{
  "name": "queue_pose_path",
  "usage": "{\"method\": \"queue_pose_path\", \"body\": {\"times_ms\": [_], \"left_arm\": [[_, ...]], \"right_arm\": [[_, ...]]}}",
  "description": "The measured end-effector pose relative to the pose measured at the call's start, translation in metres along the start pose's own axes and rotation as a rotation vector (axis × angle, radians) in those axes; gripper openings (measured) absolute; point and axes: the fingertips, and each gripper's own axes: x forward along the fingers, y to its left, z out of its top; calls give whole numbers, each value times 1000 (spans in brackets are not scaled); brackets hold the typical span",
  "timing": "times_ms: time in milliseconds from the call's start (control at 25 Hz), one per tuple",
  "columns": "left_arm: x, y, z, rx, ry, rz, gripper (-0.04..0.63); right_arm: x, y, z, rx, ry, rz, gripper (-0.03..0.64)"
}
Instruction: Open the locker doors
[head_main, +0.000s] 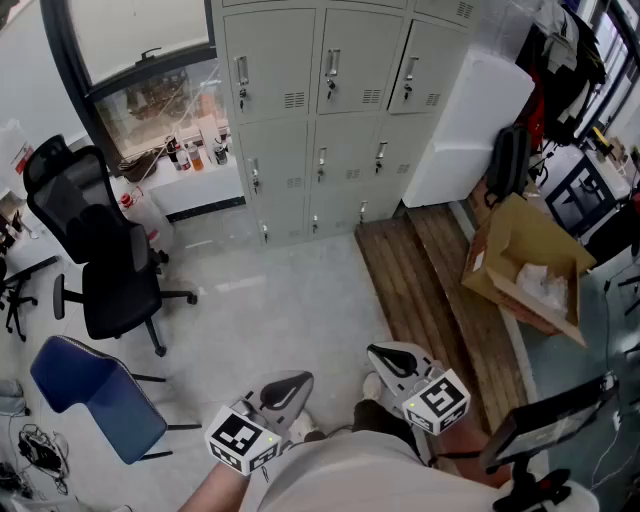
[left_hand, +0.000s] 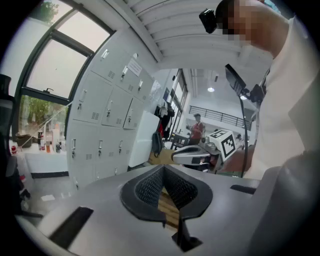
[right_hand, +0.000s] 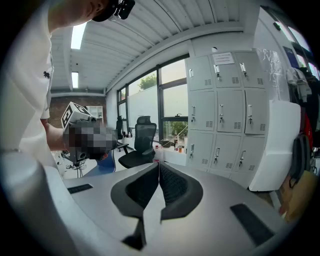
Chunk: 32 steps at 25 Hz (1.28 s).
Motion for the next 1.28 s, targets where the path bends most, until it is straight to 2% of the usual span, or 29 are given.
{"method": "queue_pose_path", "body": {"times_ms": [200, 360, 520, 680, 840, 1000, 1120, 1280], "left_arm": [[36, -7, 19, 50, -12, -7, 11], [64, -20, 28, 59, -9, -12, 11], [107, -29, 32, 63, 17, -22, 11], [150, -40, 47, 55, 9, 1, 11], [197, -45, 56, 79, 7, 24, 12], [235, -48, 59, 64, 15, 38, 12], [259, -45, 62, 28, 18, 30, 12], [278, -15, 69, 32, 34, 27, 12]], "right_arm": [[-5, -27, 6, -7, -25, -14, 18], [-22, -58, 11, -28, -56, -31, 18], [-42, -99, 2, 0, -67, -48, 18], [-59, -142, -5, -1, -69, -35, 18], [-71, -192, -16, -5, -78, -45, 18], [-82, -226, -28, 33, -82, -25, 20], [-82, -251, -40, 60, -63, -16, 21], [-60, -279, -42, 81, -57, -19, 21]]}}
